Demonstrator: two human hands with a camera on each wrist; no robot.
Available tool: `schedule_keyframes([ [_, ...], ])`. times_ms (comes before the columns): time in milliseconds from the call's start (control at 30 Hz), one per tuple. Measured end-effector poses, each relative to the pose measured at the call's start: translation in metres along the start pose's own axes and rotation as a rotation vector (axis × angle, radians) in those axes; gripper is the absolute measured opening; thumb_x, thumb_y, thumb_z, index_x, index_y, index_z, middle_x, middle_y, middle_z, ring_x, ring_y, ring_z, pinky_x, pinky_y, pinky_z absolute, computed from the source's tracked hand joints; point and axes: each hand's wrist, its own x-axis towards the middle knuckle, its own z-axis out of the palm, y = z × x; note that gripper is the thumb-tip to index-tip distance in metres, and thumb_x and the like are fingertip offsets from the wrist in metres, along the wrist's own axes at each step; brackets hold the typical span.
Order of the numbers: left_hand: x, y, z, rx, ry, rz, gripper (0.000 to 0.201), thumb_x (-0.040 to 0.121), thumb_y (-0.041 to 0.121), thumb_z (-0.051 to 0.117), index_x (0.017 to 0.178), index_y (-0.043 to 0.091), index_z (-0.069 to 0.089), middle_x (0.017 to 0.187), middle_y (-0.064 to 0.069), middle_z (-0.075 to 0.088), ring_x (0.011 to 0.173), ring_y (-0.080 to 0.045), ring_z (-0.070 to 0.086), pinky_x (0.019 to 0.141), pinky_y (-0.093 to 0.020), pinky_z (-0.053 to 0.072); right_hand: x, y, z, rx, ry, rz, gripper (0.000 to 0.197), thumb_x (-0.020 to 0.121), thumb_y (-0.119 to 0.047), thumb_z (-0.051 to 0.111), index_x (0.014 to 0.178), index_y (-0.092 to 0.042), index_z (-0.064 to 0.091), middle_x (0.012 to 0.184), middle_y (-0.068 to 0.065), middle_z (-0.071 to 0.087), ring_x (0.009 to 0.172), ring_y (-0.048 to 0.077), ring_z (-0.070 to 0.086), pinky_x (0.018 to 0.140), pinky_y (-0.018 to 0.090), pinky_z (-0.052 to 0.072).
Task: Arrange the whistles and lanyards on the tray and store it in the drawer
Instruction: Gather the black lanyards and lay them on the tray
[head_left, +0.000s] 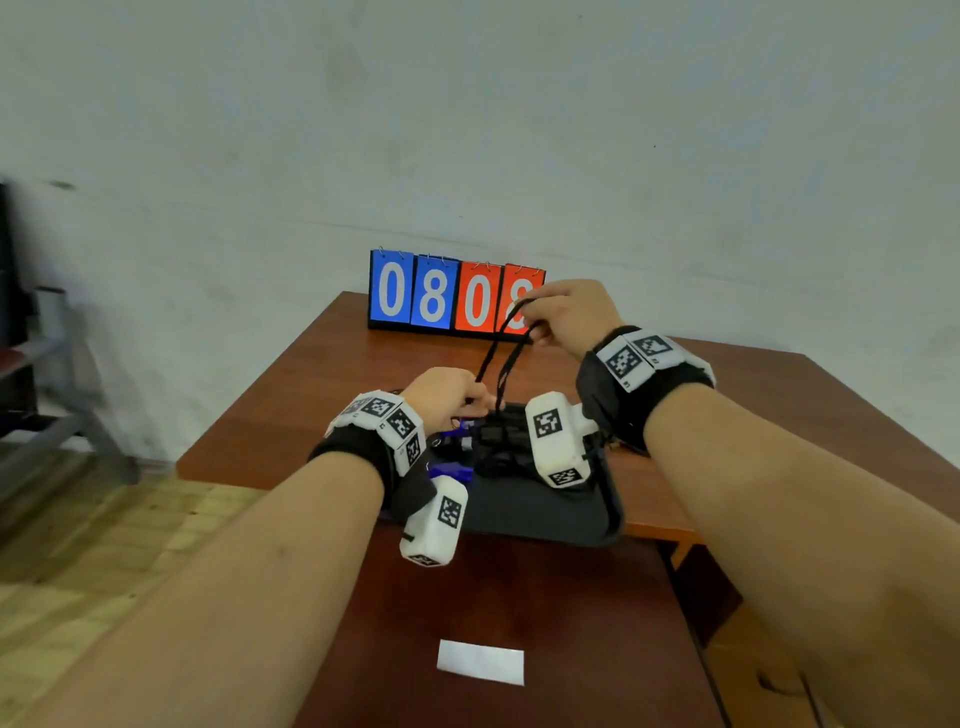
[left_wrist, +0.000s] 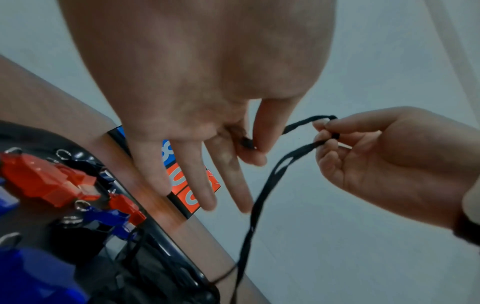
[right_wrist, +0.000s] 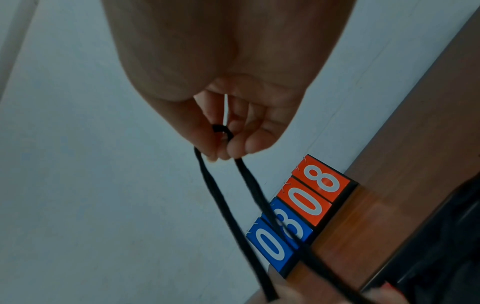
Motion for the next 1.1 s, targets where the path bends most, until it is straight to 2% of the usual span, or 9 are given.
schedule_keyframes([
  [133, -0.002, -0.004, 0.002, -0.318, -0.077, -0.103, 0.027, 0.092, 0.01, 0.039, 0.066, 0.014, 0.042, 0.084, -0.017, 0.074, 0.096, -0.024, 0.071, 0.1, -0.04, 0.036, 0.001, 0.005, -0.005, 0.029, 0.038, 0.035, 0.025, 0.085, 0.004, 0.051, 0.078, -0.011, 0.07, 0.07, 0.01, 0.063, 0.054, 0.014, 0.053, 0.056, 0.022, 0.051],
  [300, 0.012, -0.003, 0.014, -0.322, -0.001, -0.095, 0.024, 0.085, 0.008, 0.043, 0.062, 0.012, 0.046, 0.106, -0.005, 0.068, 0.097, -0.021, 0.062, 0.092, -0.037, 0.043, -0.002, 0.004, -0.011, 0.054, 0.028, 0.043, 0.02, 0.086, 0.005, 0.053, 0.096, 0.004, 0.07, 0.075, 0.01, 0.064, 0.054, 0.015, 0.055, 0.059, 0.023, 0.052],
  [367, 0.015, 0.001, 0.021, -0.333, 0.044, -0.096, 0.016, 0.084, 0.005, 0.045, 0.074, 0.008, 0.057, 0.11, -0.009, 0.06, 0.099, -0.024, 0.056, 0.092, -0.035, 0.043, -0.003, 0.002, -0.013, 0.091, 0.035, 0.056, 0.022, 0.084, 0.005, 0.053, 0.099, 0.005, 0.07, 0.07, 0.011, 0.063, 0.052, 0.015, 0.054, 0.054, 0.021, 0.051],
  [467, 0.014, 0.005, 0.029, -0.236, 0.022, -0.016, 0.019, 0.086, 0.01, 0.053, 0.104, 0.01, 0.058, 0.128, -0.013, 0.059, 0.124, -0.03, 0.052, 0.107, -0.047, 0.038, -0.004, 0.001, -0.017, 0.091, 0.004, 0.043, 0.022, 0.085, 0.006, 0.053, 0.1, 0.007, 0.069, 0.072, 0.007, 0.063, 0.052, 0.013, 0.053, 0.054, 0.021, 0.05],
  [600, 0.015, 0.004, 0.036, -0.07, -0.136, 0.082, 0.071, 0.076, 0.016, 0.063, 0.14, 0.026, 0.036, 0.13, -0.003, 0.057, 0.125, -0.024, 0.047, 0.101, -0.039, 0.033, -0.001, 0.008, -0.021, 0.12, -0.023, 0.1, 0.026, 0.087, 0.002, 0.054, 0.11, 0.007, 0.066, 0.081, 0.007, 0.064, 0.066, 0.014, 0.058, 0.068, 0.026, 0.051],
  [667, 0.014, 0.007, 0.04, -0.067, -0.172, 0.066, 0.059, 0.078, 0.016, 0.063, 0.134, 0.025, 0.047, 0.127, -0.002, 0.058, 0.122, -0.023, 0.05, 0.102, -0.04, 0.031, 0.0, 0.012, -0.022, 0.12, -0.027, 0.111, 0.027, 0.086, 0.0, 0.056, 0.111, 0.005, 0.066, 0.09, 0.016, 0.068, 0.068, 0.014, 0.059, 0.068, 0.026, 0.051],
  [800, 0.014, 0.007, 0.047, -0.126, -0.229, 0.049, 0.015, 0.086, 0.012, 0.057, 0.095, 0.022, 0.065, 0.091, -0.003, 0.065, 0.086, -0.018, 0.063, 0.103, -0.044, 0.04, 0.0, 0.02, -0.029, 0.084, 0.012, 0.108, 0.027, 0.087, 0.001, 0.055, 0.112, 0.003, 0.067, 0.116, 0.022, 0.067, 0.067, 0.012, 0.057, 0.07, 0.025, 0.05],
  [933, 0.015, 0.008, 0.048, -0.208, -0.252, 0.051, 0.015, 0.089, 0.006, 0.054, 0.096, 0.016, 0.062, 0.091, -0.004, 0.063, 0.081, -0.017, 0.062, 0.085, -0.035, 0.048, 0.0, 0.026, -0.034, 0.126, 0.033, 0.135, 0.029, 0.089, 0.003, 0.053, 0.115, 0.003, 0.065, 0.12, 0.023, 0.064, 0.065, 0.01, 0.055, 0.065, 0.021, 0.049],
  [1100, 0.011, 0.012, 0.05, -0.34, -0.352, 0.02, 0.023, 0.078, 0.012, 0.043, 0.09, 0.015, 0.062, 0.081, 0.001, 0.068, 0.086, -0.021, 0.061, 0.104, -0.046, 0.037, 0.003, 0.031, -0.036, 0.106, 0.043, 0.132, 0.028, 0.088, 0.002, 0.055, 0.113, 0.002, 0.066, 0.119, 0.022, 0.065, 0.065, 0.011, 0.055, 0.064, 0.021, 0.048],
])
